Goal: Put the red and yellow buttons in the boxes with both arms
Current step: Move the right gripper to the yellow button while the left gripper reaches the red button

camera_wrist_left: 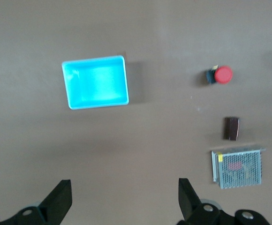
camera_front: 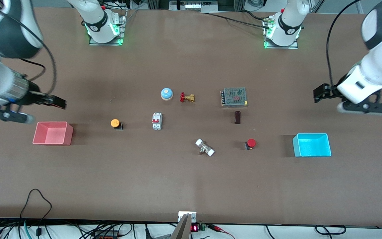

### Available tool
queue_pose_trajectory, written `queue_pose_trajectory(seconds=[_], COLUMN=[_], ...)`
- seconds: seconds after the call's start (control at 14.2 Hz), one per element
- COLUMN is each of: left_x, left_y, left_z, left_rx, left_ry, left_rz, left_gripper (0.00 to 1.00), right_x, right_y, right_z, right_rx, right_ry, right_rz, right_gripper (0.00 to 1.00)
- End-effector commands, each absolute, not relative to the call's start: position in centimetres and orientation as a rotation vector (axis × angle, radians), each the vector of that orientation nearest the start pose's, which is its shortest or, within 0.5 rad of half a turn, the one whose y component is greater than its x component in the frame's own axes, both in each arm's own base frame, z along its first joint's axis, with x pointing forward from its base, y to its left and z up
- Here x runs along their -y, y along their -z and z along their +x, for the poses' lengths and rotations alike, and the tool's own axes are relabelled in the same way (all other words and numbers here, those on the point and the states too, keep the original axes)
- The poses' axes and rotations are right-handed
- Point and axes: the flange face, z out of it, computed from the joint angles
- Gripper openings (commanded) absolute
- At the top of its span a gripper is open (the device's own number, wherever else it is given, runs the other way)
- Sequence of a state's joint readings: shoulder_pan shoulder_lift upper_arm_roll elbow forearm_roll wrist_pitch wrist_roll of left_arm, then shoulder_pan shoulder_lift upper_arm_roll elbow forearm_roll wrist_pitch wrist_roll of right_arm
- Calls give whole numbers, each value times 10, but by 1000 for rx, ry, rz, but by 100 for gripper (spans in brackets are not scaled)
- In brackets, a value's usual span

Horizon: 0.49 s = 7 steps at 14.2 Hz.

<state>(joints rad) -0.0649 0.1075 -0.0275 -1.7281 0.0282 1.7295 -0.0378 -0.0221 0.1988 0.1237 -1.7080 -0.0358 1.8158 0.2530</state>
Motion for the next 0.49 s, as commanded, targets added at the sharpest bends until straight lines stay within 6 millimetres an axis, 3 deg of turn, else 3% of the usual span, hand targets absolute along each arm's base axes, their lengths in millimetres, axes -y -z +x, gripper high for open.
queue_pose_trajectory(seconds=[0.0,0.21,0.42], left_x=[77,126,168], left_y=[-467,-425,-371], left_z=[593,629,654], left_rx=[6,146,328], left_ry=[-258,-183,-50], left_rz=[-3108,-3109,-3129], left_gripper=[100,100,100], right_x=[-84,-109,-138], right_y=[-411,-355,-324], right_z=[601,596,597], right_rx=[-146,-96,-80], right_ry=[-87,-84,-76], right_rz=[-3141,-3125,-3150], right_gripper=[100,100,100])
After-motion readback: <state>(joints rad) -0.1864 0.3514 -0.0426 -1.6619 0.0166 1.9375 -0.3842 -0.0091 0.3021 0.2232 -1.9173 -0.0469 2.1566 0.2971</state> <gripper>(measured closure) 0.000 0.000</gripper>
